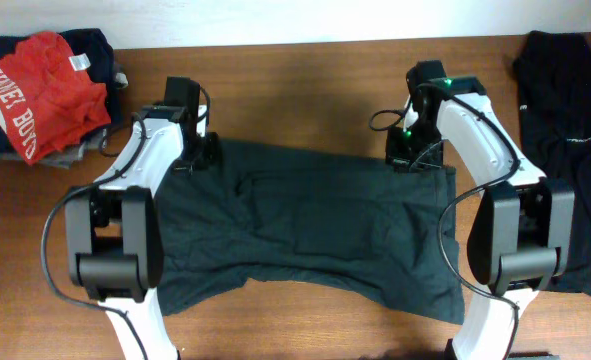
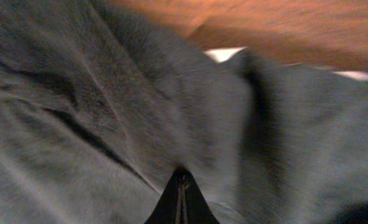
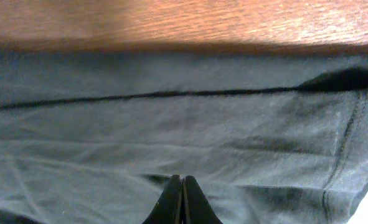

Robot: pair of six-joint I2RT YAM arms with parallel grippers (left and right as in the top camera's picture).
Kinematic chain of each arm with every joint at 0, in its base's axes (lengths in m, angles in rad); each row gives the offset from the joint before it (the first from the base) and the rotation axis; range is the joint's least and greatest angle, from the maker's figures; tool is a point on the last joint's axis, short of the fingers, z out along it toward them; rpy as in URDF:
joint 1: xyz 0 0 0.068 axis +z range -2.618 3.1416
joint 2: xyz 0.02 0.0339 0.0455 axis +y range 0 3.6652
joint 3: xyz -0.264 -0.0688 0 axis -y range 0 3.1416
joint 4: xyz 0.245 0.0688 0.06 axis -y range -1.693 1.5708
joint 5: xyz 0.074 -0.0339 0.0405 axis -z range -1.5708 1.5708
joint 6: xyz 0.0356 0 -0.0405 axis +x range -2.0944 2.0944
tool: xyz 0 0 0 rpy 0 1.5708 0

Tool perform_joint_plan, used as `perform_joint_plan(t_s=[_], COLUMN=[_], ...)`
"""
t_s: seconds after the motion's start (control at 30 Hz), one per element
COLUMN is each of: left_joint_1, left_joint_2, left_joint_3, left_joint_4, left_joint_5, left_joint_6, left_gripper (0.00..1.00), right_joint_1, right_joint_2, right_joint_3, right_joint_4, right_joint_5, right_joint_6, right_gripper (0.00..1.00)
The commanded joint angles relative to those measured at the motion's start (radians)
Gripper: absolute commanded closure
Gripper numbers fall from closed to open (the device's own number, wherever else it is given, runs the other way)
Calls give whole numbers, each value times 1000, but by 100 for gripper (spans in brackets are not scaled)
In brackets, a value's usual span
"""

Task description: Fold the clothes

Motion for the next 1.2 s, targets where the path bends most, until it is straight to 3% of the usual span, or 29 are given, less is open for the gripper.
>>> perform_joint_plan(t_s=[0.0, 0.3, 0.87, 1.17], left_joint_1=[25, 76, 177, 240], left_joint_2=[44, 50, 55, 60], left_joint_3=[11, 11, 11, 11], left_joint_4=[0, 2, 14, 47], left_joint_5=[-3, -4, -9, -52], left_joint_6=[16, 24, 63, 72], left_gripper=[99, 99, 99, 99], right_joint_1=[-36, -121, -156, -249], right_joint_2=[8, 13, 116, 119], right_joint_3=[-39, -124, -170, -170], right_joint_4=[26, 124, 179, 176], right_joint_5=[27, 34, 28, 38], right_joint_6=[16, 16, 8, 12], right_gripper=[96, 90, 93, 95])
